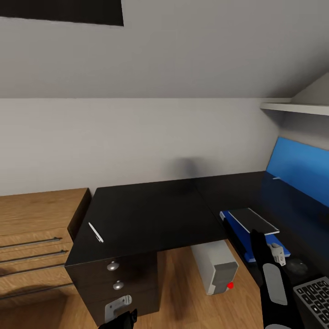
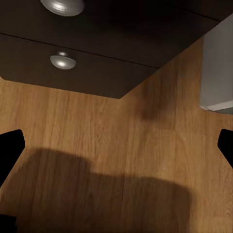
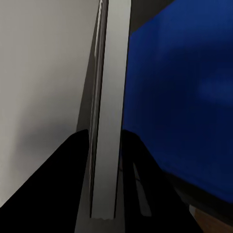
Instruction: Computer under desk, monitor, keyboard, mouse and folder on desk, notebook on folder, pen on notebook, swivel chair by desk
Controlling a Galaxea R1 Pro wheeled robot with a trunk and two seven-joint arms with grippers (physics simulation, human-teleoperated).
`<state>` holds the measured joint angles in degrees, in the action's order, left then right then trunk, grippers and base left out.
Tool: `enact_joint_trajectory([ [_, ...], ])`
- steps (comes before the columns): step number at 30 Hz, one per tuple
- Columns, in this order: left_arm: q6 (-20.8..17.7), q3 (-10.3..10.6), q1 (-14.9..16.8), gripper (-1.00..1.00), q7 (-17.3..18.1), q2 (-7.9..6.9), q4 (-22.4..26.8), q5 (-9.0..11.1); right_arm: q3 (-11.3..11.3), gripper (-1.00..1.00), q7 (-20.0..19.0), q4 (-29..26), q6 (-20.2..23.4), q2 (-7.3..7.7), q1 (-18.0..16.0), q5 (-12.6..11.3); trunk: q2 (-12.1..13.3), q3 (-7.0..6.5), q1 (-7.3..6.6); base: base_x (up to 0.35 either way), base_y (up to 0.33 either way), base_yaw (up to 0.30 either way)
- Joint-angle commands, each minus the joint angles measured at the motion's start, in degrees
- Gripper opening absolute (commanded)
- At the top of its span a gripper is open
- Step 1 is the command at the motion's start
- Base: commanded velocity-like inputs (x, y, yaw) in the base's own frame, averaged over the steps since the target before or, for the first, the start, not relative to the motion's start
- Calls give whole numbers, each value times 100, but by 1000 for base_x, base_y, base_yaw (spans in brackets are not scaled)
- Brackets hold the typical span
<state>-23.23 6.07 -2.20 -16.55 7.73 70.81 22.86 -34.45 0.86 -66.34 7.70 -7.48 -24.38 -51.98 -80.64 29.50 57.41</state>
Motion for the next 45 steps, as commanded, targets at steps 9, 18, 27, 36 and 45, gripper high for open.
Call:
enact_joint_trajectory([
  [9, -15, 8, 0, 100, -50, 0, 12, 60, -10, -100, 1, -11, 41, -4, -5, -46, -3, 5, 0, 0, 0, 0],
  [18, -15, 8, 0, 100, -50, 0, 10, 60, -9, 100, 0, -11, 49, -8, -5, -47, -3, 5, 0, 0, 0, 0],
  [27, -15, 10, 0, 100, -50, 0, -15, 60, -9, 100, -14, -11, 73, -8, -5, -48, -3, 5, 0, 0, 0, 0],
  [36, -15, 11, 0, 100, -50, 0, -34, 60, -9, 100, -15, -11, 73, -8, -5, -45, -3, 5, 0, -108, -54, 0],
  [45, -15, 9, 0, 100, -50, 0, -36, 60, -9, 100, -15, -11, 73, -8, -5, -48, -3, 5, 0, -28, -22, 0],
])
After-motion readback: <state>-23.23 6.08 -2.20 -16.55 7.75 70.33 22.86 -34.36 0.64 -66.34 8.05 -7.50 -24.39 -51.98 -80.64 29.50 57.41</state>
